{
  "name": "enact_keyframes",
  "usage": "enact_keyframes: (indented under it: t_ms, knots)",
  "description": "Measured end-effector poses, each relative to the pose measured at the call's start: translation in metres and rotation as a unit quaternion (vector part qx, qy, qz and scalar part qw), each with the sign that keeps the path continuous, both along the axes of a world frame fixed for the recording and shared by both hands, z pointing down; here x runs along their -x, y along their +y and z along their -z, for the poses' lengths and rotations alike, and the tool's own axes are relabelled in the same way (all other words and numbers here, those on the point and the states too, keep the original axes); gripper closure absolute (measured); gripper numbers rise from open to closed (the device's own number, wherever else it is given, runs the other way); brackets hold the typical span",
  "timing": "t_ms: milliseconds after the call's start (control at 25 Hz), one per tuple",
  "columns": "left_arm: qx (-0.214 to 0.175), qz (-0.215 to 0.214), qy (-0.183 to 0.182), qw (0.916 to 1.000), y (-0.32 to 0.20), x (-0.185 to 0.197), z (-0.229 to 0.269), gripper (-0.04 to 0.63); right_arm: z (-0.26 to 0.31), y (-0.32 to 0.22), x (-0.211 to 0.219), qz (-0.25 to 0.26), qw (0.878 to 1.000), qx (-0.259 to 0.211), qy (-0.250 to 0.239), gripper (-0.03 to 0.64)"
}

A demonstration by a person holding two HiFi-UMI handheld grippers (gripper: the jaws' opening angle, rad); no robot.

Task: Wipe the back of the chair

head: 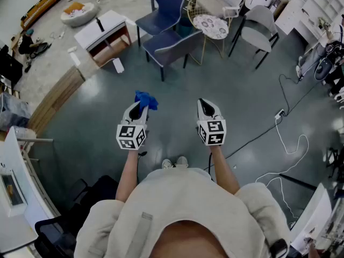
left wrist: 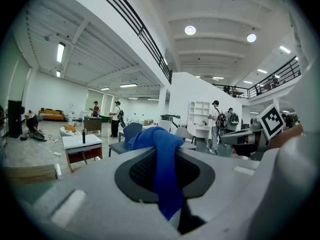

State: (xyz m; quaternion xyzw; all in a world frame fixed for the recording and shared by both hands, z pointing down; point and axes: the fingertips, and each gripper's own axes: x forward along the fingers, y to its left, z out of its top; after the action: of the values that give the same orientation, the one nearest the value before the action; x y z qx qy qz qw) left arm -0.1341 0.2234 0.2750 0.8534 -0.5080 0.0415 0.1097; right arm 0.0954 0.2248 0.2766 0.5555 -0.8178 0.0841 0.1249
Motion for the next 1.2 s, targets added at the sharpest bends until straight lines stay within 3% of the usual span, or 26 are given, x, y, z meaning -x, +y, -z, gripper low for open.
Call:
enact_keyframes:
  t_ms: [1200]
  knots:
    - [0.011, -0.019, 0.002, 0.9998, -0.019, 0.027, -0.020, 0.534, -0.022, 0.001, 0.033, -0.009, 1.000, 0.016, 0.009, 0.617]
